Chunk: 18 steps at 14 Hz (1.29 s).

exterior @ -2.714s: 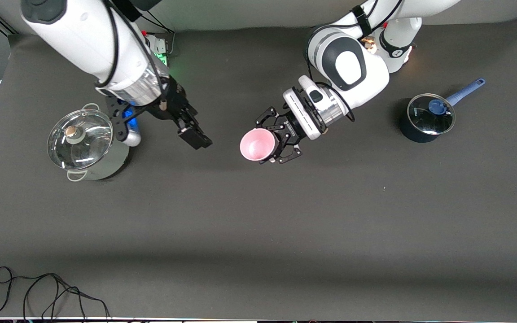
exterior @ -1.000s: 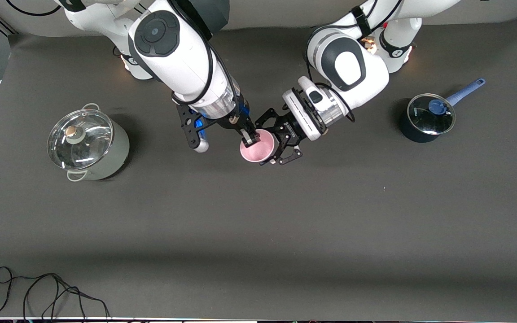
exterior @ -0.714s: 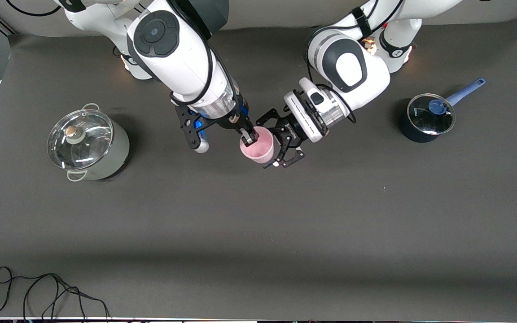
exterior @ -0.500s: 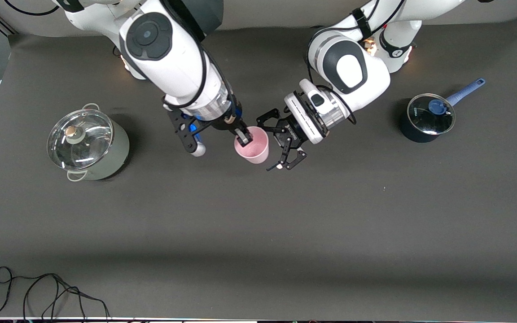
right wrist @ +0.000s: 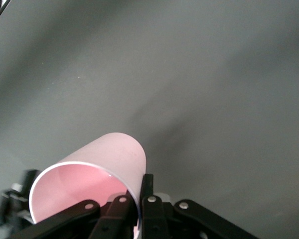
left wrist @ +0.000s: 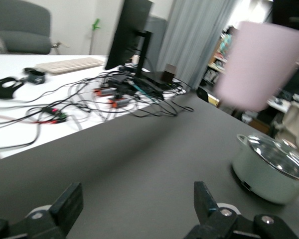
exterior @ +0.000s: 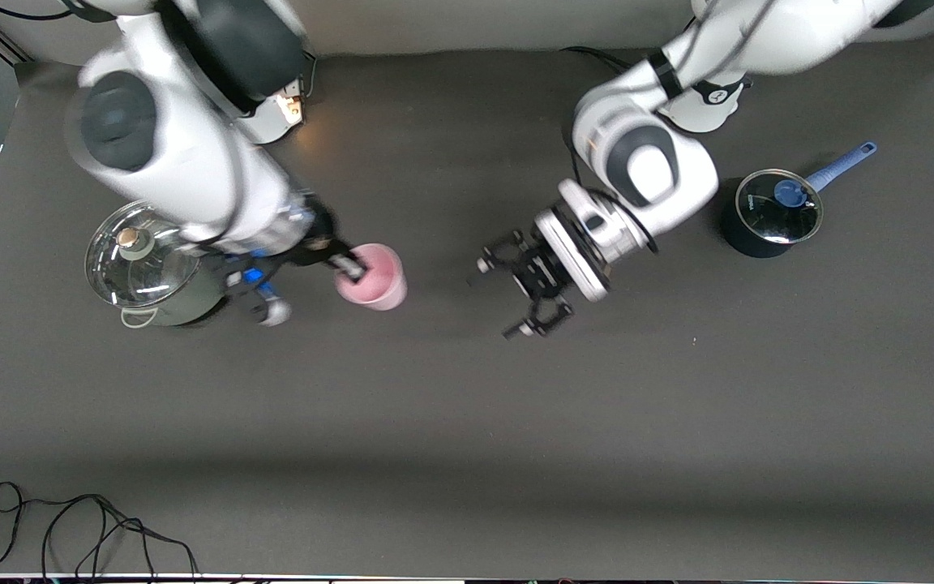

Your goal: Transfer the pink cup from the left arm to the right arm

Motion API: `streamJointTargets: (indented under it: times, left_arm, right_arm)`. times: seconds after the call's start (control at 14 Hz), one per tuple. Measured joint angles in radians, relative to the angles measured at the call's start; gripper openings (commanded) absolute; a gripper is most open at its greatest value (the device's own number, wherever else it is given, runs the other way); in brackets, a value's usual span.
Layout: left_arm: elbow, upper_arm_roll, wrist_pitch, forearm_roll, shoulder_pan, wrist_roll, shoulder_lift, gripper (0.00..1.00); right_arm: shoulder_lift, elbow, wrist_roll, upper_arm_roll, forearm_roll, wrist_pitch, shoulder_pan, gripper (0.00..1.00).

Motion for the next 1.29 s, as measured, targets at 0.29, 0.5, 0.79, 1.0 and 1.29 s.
streamJointTargets:
  times: [0.29, 0.5, 0.79, 1.0, 1.29]
  left_arm:
    - [-0.017, -0.004, -0.094, 0.040, 0.135, -0.009, 0.064, 0.99]
    - [-0.019, -0.019, -0.111, 0.122, 0.152, -0.182, 0.070, 1.00]
    - [-0.008, -0.039, -0.247, 0.459, 0.185, -0.715, 0.063, 1.00]
    - [0.006, -0.034, -0.518, 0.855, 0.278, -1.163, 0.049, 1.00]
    - [0.084, -0.031, -0.936, 1.372, 0.432, -1.719, 0.008, 1.00]
  right_arm:
    - [-0.043, 0.000, -0.435, -0.001, -0.036, -0.126, -0.173, 0.00]
    - [-0.062, -0.014, -0.769, -0.008, -0.152, -0.173, -0.253, 0.00]
    - [-0.064, -0.091, -0.973, -0.076, -0.193, -0.104, -0.258, 0.00]
    - [-0.067, -0.238, -1.033, -0.124, -0.189, 0.110, -0.258, 0.00]
    - [-0.075, -0.500, -1.042, -0.145, -0.111, 0.447, -0.257, 0.00]
